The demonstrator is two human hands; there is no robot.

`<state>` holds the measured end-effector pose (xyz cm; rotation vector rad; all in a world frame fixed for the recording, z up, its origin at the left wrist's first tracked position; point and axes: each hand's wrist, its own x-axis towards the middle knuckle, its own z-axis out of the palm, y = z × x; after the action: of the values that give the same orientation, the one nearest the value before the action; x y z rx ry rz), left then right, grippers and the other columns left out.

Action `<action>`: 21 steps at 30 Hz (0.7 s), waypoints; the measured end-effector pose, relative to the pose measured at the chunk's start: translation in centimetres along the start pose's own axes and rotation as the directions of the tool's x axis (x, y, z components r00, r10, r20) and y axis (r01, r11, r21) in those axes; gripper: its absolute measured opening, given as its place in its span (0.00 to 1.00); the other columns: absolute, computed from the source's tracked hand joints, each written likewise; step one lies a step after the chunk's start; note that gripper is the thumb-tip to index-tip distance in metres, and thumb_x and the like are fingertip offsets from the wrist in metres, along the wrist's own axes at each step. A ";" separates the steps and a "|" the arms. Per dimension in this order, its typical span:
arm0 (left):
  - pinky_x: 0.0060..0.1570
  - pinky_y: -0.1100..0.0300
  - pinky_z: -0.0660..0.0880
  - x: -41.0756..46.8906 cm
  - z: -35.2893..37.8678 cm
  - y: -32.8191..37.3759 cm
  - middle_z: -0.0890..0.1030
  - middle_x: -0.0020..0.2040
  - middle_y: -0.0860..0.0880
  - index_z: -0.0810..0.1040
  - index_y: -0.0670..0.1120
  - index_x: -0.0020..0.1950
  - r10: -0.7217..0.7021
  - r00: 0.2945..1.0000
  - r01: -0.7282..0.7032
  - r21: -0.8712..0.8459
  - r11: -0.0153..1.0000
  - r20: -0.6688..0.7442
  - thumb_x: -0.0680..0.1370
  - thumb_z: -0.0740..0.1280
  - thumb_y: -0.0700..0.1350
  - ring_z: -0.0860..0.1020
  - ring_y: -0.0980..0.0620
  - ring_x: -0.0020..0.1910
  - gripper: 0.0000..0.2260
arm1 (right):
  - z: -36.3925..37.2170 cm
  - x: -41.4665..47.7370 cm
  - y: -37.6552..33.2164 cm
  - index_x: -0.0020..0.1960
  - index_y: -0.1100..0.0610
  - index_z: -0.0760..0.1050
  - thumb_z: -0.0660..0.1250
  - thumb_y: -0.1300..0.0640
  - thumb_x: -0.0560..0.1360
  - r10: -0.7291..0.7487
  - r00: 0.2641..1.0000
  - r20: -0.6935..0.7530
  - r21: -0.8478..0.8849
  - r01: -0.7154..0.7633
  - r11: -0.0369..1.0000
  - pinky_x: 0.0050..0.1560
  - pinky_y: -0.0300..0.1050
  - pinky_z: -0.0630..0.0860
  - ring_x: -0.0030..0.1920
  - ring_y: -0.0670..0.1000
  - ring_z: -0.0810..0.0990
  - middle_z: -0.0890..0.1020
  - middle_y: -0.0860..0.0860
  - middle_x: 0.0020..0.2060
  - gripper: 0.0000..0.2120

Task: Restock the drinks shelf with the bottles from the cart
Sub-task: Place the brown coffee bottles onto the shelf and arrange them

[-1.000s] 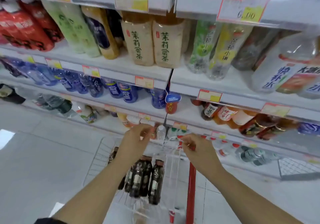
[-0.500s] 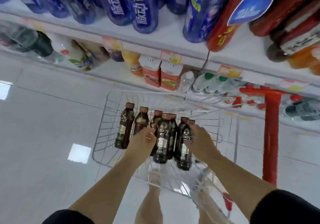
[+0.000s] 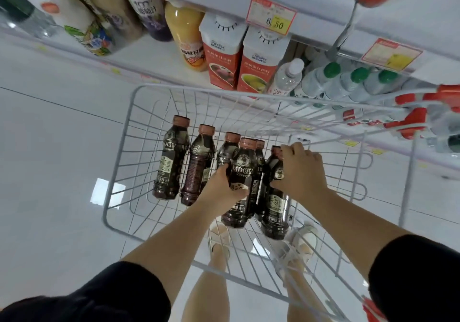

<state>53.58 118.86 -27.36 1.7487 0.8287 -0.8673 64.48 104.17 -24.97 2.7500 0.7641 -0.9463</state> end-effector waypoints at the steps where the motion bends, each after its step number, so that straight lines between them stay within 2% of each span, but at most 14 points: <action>1: 0.41 0.61 0.75 0.2 0.2 0.0 0.77 0.58 0.48 0.64 0.46 0.68 -0.009 1.000 0.009 0.014 1.000 -0.010 0.70 0.73 0.50 0.78 0.51 0.49 0.30 | 0.1 -0.3 -0.2 0.68 0.57 0.61 0.73 0.45 0.67 -0.013 1.000 -0.021 0.062 0.015 0.998 0.59 0.50 0.69 0.57 0.56 0.74 0.67 0.55 0.63 0.36; 3: 0.39 0.59 0.76 0.3 0.5 0.2 0.75 0.58 0.45 0.64 0.44 0.66 -0.040 0.999 0.040 0.048 0.998 0.002 0.69 0.73 0.50 0.78 0.47 0.50 0.31 | 0.3 -0.8 -0.4 0.70 0.57 0.59 0.75 0.51 0.67 -0.021 1.000 -0.016 0.228 0.024 0.973 0.53 0.46 0.73 0.52 0.55 0.76 0.63 0.54 0.66 0.38; 5: 0.41 0.56 0.77 0.5 0.8 0.4 0.75 0.58 0.43 0.61 0.43 0.68 -0.076 0.997 0.075 0.044 0.996 0.017 0.69 0.74 0.50 0.78 0.45 0.50 0.33 | 0.6 -0.9 -0.3 0.72 0.56 0.58 0.75 0.55 0.67 -0.026 1.000 -0.014 0.347 0.030 0.938 0.48 0.41 0.71 0.51 0.54 0.77 0.59 0.53 0.68 0.39; 9: 0.28 0.64 0.69 0.7 0.7 0.3 0.76 0.49 0.49 0.63 0.43 0.66 -0.068 0.998 0.068 0.024 0.997 -0.014 0.72 0.72 0.46 0.75 0.55 0.37 0.27 | 1.3 -1.2 -0.4 0.73 0.54 0.57 0.75 0.59 0.66 -0.111 0.991 -0.079 0.535 0.136 0.834 0.53 0.36 0.68 0.59 0.49 0.71 0.59 0.51 0.69 0.42; 11: 0.28 0.64 0.68 0.7 0.3 0.1 0.75 0.47 0.50 0.63 0.44 0.66 -0.065 0.997 0.065 -0.003 0.998 -0.038 0.72 0.72 0.46 0.74 0.55 0.38 0.28 | 1.9 -1.6 -1.0 0.74 0.54 0.54 0.75 0.62 0.66 -0.103 0.991 -0.085 0.621 0.133 0.773 0.56 0.31 0.66 0.59 0.45 0.69 0.59 0.51 0.69 0.44; 13: 0.29 0.64 0.68 0.5 0.0 0.1 0.73 0.45 0.53 0.62 0.44 0.68 -0.077 0.995 0.075 -0.028 0.997 -0.058 0.71 0.72 0.47 0.74 0.53 0.40 0.30 | 2.9 -2.0 -1.4 0.73 0.54 0.54 0.74 0.63 0.66 -0.040 0.998 -0.053 0.706 0.066 0.705 0.52 0.26 0.68 0.55 0.41 0.69 0.67 0.49 0.63 0.43; 14: 0.30 0.65 0.68 0.3 -0.2 0.1 0.71 0.44 0.54 0.62 0.45 0.68 -0.081 0.995 0.079 -0.031 0.996 -0.065 0.72 0.72 0.47 0.73 0.54 0.40 0.30 | 3.6 -2.2 -1.4 0.72 0.54 0.55 0.75 0.62 0.65 -0.014 0.999 -0.045 0.718 0.042 0.695 0.53 0.29 0.71 0.55 0.42 0.71 0.69 0.48 0.63 0.43; 15: 0.30 0.66 0.67 0.2 -0.3 0.1 0.70 0.43 0.55 0.63 0.45 0.68 -0.076 0.995 0.075 -0.026 0.997 -0.068 0.72 0.72 0.47 0.72 0.55 0.40 0.30 | 4.5 -2.3 -1.3 0.73 0.53 0.54 0.76 0.61 0.64 0.011 1.000 -0.023 0.701 0.008 0.713 0.57 0.37 0.74 0.59 0.45 0.73 0.69 0.50 0.65 0.46; 17: 0.29 0.68 0.67 0.2 -0.7 0.1 0.71 0.44 0.55 0.66 0.45 0.67 -0.057 0.996 0.057 0.003 0.998 -0.070 0.72 0.72 0.49 0.72 0.57 0.39 0.27 | 5.4 -2.6 -1.2 0.76 0.51 0.44 0.77 0.60 0.64 0.054 0.997 0.063 0.645 -0.082 0.759 0.62 0.49 0.72 0.66 0.53 0.70 0.65 0.55 0.71 0.53; 19: 0.30 0.68 0.67 0.2 -1.1 0.2 0.74 0.45 0.54 0.67 0.45 0.65 -0.048 0.996 0.050 0.013 0.999 -0.073 0.72 0.72 0.50 0.73 0.58 0.38 0.25 | 5.6 -2.7 -1.2 0.76 0.49 0.41 0.75 0.60 0.66 0.089 0.985 0.146 0.654 -0.164 0.739 0.57 0.50 0.73 0.60 0.56 0.75 0.73 0.57 0.64 0.53; 21: 0.34 0.66 0.69 0.0 -1.5 0.6 0.75 0.50 0.52 0.66 0.45 0.67 -0.052 0.996 0.052 0.002 0.999 -0.075 0.72 0.72 0.51 0.74 0.56 0.41 0.28 | 5.1 -2.7 -1.0 0.76 0.49 0.45 0.74 0.60 0.68 0.091 0.980 0.177 0.699 -0.190 0.689 0.50 0.44 0.73 0.54 0.55 0.79 0.80 0.52 0.55 0.48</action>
<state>54.36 120.12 -26.66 1.7794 0.9261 -0.8425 59.41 102.50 -27.36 3.2491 0.1378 -1.6552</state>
